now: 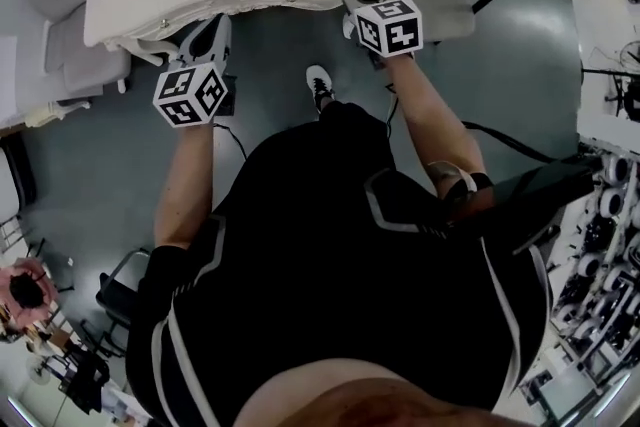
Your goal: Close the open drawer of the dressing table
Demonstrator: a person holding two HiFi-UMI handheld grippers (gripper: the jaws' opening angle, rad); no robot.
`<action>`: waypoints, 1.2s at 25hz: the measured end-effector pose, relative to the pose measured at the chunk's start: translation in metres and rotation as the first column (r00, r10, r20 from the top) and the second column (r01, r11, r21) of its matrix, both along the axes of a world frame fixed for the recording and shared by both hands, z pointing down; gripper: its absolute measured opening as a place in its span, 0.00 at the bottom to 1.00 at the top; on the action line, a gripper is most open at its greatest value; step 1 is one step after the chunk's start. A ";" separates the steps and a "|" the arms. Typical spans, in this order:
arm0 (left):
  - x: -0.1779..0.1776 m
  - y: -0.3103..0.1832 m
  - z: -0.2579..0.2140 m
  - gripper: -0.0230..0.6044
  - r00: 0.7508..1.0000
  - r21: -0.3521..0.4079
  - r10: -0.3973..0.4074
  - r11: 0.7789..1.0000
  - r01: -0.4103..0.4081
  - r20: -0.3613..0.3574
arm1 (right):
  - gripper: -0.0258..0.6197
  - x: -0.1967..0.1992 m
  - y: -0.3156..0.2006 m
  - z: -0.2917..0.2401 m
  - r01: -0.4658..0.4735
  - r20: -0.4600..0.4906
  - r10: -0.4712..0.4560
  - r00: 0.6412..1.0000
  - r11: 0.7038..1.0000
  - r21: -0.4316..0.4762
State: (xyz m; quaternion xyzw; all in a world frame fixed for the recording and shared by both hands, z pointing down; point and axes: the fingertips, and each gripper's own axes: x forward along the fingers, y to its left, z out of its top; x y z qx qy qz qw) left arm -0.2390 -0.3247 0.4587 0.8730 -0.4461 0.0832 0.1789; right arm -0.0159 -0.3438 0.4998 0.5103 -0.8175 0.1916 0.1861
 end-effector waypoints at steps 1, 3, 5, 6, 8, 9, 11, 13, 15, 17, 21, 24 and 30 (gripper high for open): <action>-0.001 -0.001 -0.012 0.04 1.000 0.023 -0.011 1.000 0.011 0.001 | 0.05 -0.001 0.002 -0.017 0.011 -0.003 -0.011 1.000 1.000 0.026; -0.005 0.001 -0.036 0.04 1.000 0.061 -0.030 0.998 0.029 0.007 | 0.05 -0.004 0.009 -0.052 0.032 -0.001 -0.032 0.999 0.996 0.080; -0.009 0.005 -0.059 0.04 0.999 0.092 -0.036 0.995 0.037 -0.015 | 0.05 -0.008 0.018 -0.082 0.041 0.015 -0.043 0.999 0.992 0.120; -0.009 0.006 -0.069 0.04 0.999 0.107 -0.034 0.994 0.038 -0.031 | 0.05 -0.009 0.022 -0.094 0.042 0.023 -0.046 0.999 0.990 0.137; -0.009 0.007 -0.084 0.04 0.998 0.126 -0.030 0.991 0.037 -0.060 | 0.05 -0.009 0.025 -0.113 0.045 0.029 -0.050 0.998 0.985 0.166; -0.009 0.007 -0.089 0.04 0.997 0.126 -0.030 0.991 0.039 -0.068 | 0.05 -0.010 0.026 -0.122 0.048 0.029 -0.054 0.998 0.983 0.179; -0.009 0.008 -0.098 0.04 0.996 0.120 -0.035 0.992 0.044 -0.079 | 0.05 -0.012 0.028 -0.137 0.055 0.028 -0.062 0.998 0.977 0.206; -0.009 0.012 -0.106 0.04 0.996 0.121 -0.040 0.991 0.049 -0.079 | 0.05 -0.014 0.033 -0.153 0.057 0.028 -0.065 0.998 0.971 0.232; -0.010 0.014 -0.113 0.04 0.996 0.123 -0.051 0.991 0.059 -0.072 | 0.05 -0.015 0.037 -0.165 0.057 0.025 -0.066 0.997 0.966 0.253; -0.012 0.013 -0.118 0.04 0.995 0.123 -0.061 0.990 0.070 -0.073 | 0.05 -0.018 0.037 -0.174 0.063 0.027 -0.073 0.997 0.962 0.267; -0.013 0.012 -0.130 0.04 0.996 0.144 -0.059 0.987 0.067 -0.060 | 0.05 -0.020 0.039 -0.192 0.063 0.024 -0.073 0.997 0.955 0.288; -0.011 0.014 -0.138 0.04 0.997 0.149 -0.051 0.987 0.060 -0.060 | 0.05 -0.023 0.044 -0.205 0.061 0.031 -0.075 0.997 0.949 0.308; -0.009 0.016 -0.158 0.04 0.997 0.189 -0.052 0.980 0.060 -0.050 | 0.05 -0.016 0.046 -0.225 0.033 0.036 -0.049 0.998 0.935 0.354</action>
